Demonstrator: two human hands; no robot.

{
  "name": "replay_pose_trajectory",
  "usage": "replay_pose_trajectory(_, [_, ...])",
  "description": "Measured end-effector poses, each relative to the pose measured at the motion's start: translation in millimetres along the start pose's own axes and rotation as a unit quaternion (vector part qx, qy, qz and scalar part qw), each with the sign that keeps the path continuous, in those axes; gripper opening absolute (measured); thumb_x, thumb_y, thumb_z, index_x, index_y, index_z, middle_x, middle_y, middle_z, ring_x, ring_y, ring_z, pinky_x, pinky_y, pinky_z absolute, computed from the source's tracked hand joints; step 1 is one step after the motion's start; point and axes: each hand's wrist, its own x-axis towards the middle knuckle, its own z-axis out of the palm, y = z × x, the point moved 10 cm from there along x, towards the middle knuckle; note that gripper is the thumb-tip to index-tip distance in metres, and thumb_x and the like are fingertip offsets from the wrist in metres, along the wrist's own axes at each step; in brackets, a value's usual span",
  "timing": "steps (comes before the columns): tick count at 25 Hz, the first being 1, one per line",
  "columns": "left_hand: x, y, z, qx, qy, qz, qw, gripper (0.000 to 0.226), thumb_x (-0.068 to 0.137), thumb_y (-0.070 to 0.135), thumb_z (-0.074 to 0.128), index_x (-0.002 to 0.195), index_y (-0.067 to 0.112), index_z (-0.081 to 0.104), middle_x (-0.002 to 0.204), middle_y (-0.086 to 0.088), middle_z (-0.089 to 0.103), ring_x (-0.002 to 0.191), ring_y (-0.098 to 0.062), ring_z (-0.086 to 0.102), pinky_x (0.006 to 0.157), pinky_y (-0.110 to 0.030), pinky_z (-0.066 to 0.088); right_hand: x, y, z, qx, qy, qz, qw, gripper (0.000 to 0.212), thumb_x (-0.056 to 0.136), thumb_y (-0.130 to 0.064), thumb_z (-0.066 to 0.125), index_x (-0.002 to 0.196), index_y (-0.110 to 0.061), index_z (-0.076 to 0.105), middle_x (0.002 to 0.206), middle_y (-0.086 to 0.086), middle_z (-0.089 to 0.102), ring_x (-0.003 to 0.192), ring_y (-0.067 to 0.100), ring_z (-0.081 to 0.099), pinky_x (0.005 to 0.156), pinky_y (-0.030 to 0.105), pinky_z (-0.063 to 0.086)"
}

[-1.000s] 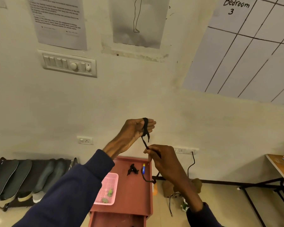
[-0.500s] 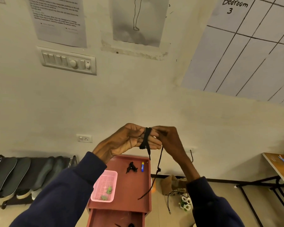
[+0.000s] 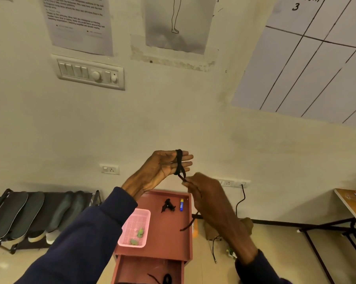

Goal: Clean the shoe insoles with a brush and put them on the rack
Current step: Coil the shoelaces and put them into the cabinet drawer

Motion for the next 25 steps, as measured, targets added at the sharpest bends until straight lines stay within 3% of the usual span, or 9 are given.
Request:
replay_pose_trajectory(2, [-6.0, -13.4, 7.7, 0.034, -0.004, -0.026, 0.999, 0.053, 0.094, 0.018, 0.053, 0.136, -0.014, 0.051, 0.138, -0.030, 0.058, 0.124, -0.046, 0.060, 0.108, -0.051, 0.049, 21.5, -4.6, -29.3, -0.091, 0.041, -0.056, 0.994, 0.029, 0.078, 0.012, 0.073, 0.096, -0.011, 0.073, 0.085, 0.005, 0.068, 0.075, 0.022, 0.066, 0.062, 0.036, 0.059])
replay_pose_trajectory(5, [-14.5, -26.8, 32.3, 0.045, -0.060, -0.064, 0.995, 0.047, 0.103, 0.019, 0.047, 0.136, -0.015, 0.051, 0.138, -0.032, 0.058, 0.126, -0.051, 0.057, 0.111, -0.057, 0.043, 53.8, 13.8, -42.0, -0.162, 0.040, -0.102, 0.981, 0.021, 0.084, 0.006, 0.068, 0.090, -0.013, 0.073, 0.084, 0.002, 0.067, 0.078, 0.020, 0.061, 0.064, 0.032, 0.050])
replay_pose_trajectory(8, [-21.4, -23.2, 41.8, -0.001, -0.097, -0.074, 0.993, 0.042, 0.109, 0.015, 0.038, 0.129, -0.018, 0.055, 0.138, -0.038, 0.053, 0.128, -0.056, 0.052, 0.113, -0.062, 0.038, 56.3, 56.3, -32.9, 0.054, 0.041, 0.011, 0.998, 0.018, 0.097, -0.003, 0.062, 0.093, -0.012, 0.078, 0.084, -0.003, 0.073, 0.078, 0.010, 0.066, 0.072, 0.027, 0.050])
replay_pose_trajectory(11, [-31.3, -23.1, 42.0, -0.032, -0.114, -0.076, 0.990, 0.038, 0.103, 0.013, 0.047, 0.123, -0.015, 0.063, 0.130, -0.037, 0.059, 0.124, -0.051, 0.058, 0.112, -0.061, 0.040, 27.2, 76.4, -3.6, 0.290, 0.035, 0.145, 0.945, 0.029, 0.099, 0.002, 0.058, 0.095, -0.019, 0.078, 0.085, -0.010, 0.076, 0.082, 0.009, 0.073, 0.076, 0.025, 0.057])
replay_pose_trajectory(14, [-32.8, -18.3, 39.4, -0.086, -0.113, -0.059, 0.988, 0.052, 0.099, 0.013, 0.056, 0.135, -0.023, 0.047, 0.142, -0.040, 0.047, 0.136, -0.054, 0.044, 0.121, -0.062, 0.025, -4.6, 67.5, 32.7, 0.391, -0.011, 0.193, 0.900, 0.040, 0.102, 0.002, 0.051, 0.096, -0.026, 0.079, 0.081, -0.001, 0.074, 0.071, 0.019, 0.066, 0.065, 0.028, 0.052])
replay_pose_trajectory(18, [-25.8, -11.4, 42.1, -0.126, -0.097, -0.024, 0.987, 0.049, 0.106, 0.013, 0.039, 0.140, -0.022, 0.039, 0.144, -0.041, 0.044, 0.137, -0.054, 0.044, 0.120, -0.057, 0.030, -37.3, 42.6, 57.8, 0.380, -0.022, 0.221, 0.898, 0.025, 0.105, -0.020, 0.055, 0.095, -0.020, 0.078, 0.074, 0.004, 0.071, 0.066, 0.030, 0.062, 0.064, 0.039, 0.054])
replay_pose_trajectory(20, [-20.1, -14.5, 33.3, -0.105, -0.059, 0.001, 0.993, 0.046, 0.105, 0.011, 0.039, 0.140, -0.019, 0.043, 0.142, -0.037, 0.050, 0.133, -0.051, 0.050, 0.115, -0.054, 0.039, -43.4, 31.4, 50.4, 0.330, -0.008, 0.199, 0.923, 0.026, 0.105, -0.023, 0.056, 0.091, -0.027, 0.077, 0.074, 0.003, 0.070, 0.068, 0.025, 0.067, 0.067, 0.041, 0.057])
replay_pose_trajectory(23, [-14.7, -24.1, 11.4, 0.035, 0.032, 0.002, 0.999, 0.039, 0.105, 0.013, 0.045, 0.134, -0.013, 0.053, 0.137, -0.031, 0.058, 0.122, -0.042, 0.063, 0.107, -0.047, 0.051, -39.4, 16.8, 30.8, 0.176, -0.032, 0.121, 0.976, 0.021, 0.104, -0.023, 0.058, 0.091, -0.020, 0.074, 0.075, -0.007, 0.068, 0.069, 0.014, 0.065, 0.067, 0.034, 0.055])
replay_pose_trajectory(25, [-19.3, -31.3, 15.4, 0.130, 0.037, -0.030, 0.990, 0.040, 0.110, 0.020, 0.039, 0.126, -0.010, 0.061, 0.128, -0.026, 0.066, 0.115, -0.038, 0.068, 0.106, -0.046, 0.052, -28.1, 11.9, 5.2, 0.027, -0.008, 0.075, 0.997, 0.013, 0.100, -0.014, 0.063, 0.097, -0.020, 0.075, 0.083, -0.003, 0.071, 0.074, 0.013, 0.066, 0.067, 0.036, 0.057])
